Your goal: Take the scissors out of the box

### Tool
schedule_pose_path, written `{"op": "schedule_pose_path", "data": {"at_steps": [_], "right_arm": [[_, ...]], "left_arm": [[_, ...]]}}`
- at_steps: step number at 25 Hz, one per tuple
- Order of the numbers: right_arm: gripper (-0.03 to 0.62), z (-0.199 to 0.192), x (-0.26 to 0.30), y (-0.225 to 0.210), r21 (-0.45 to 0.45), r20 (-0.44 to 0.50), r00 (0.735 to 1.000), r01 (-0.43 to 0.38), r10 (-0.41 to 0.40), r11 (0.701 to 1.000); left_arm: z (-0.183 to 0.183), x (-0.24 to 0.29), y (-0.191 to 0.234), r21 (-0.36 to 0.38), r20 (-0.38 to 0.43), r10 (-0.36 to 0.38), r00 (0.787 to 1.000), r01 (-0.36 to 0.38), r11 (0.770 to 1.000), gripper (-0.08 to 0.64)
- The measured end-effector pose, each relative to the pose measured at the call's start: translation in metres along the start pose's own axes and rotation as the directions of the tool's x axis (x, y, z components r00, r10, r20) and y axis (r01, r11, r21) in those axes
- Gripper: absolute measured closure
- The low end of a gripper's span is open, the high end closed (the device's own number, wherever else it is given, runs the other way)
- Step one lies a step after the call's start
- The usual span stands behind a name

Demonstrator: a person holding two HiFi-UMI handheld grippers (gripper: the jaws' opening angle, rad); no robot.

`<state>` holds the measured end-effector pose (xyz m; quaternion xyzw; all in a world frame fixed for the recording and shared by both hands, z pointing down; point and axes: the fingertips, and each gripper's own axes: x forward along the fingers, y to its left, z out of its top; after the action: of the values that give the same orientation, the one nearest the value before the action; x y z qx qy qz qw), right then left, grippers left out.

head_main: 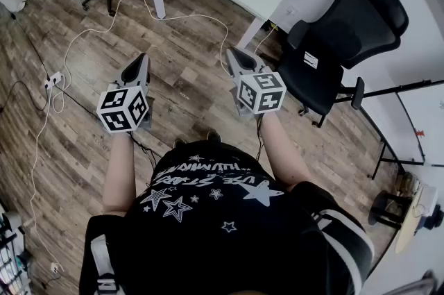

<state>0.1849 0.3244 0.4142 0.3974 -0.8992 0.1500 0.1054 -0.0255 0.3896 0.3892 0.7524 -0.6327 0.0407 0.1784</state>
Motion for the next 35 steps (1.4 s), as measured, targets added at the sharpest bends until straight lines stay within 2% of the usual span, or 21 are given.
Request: {"op": "schedule_pose_path", "data": {"at_steps": [11,15,19,24,29,35], "right_arm": [[0.537,-0.006,0.009,0.013,-0.014,-0.018,1.0,-0.011,0.01,1.0],[0.537,-0.012,0.022,0.032,-0.017,-0.029,1.0,0.002,-0.003,1.0],[0.537,-0.016,0.035,0.048,-0.017,0.006,0.999,0.04,-0.039,0.999],[0.537,-0.021,0.054,0.061,-0.01,-0.009,1.0,0.028,-0.028,1.0],[0.537,-0.02,0.093,0.052,-0.005,-0.029,0.999,0.031,-0.031,1.0],[0.537,-0.009,0.159,0.029,0.013,-0.033,0.999,-0.018,0.019,1.0]], "left_arm": [[-0.007,-0.008,0.011,-0.018,-0.013,-0.001,1.0,0.001,1.0,0.541],[-0.011,-0.022,0.032,-0.029,-0.019,0.008,1.0,-0.008,1.0,0.541],[-0.02,-0.036,0.06,-0.033,-0.025,0.012,1.0,-0.013,0.999,0.541],[-0.028,-0.039,0.092,-0.057,-0.05,0.029,0.998,-0.032,0.998,0.541],[-0.027,-0.02,0.124,-0.069,-0.067,0.061,0.996,-0.066,0.995,0.541],[-0.019,0.028,0.141,-0.067,-0.076,0.072,0.994,-0.077,0.995,0.541]]}}
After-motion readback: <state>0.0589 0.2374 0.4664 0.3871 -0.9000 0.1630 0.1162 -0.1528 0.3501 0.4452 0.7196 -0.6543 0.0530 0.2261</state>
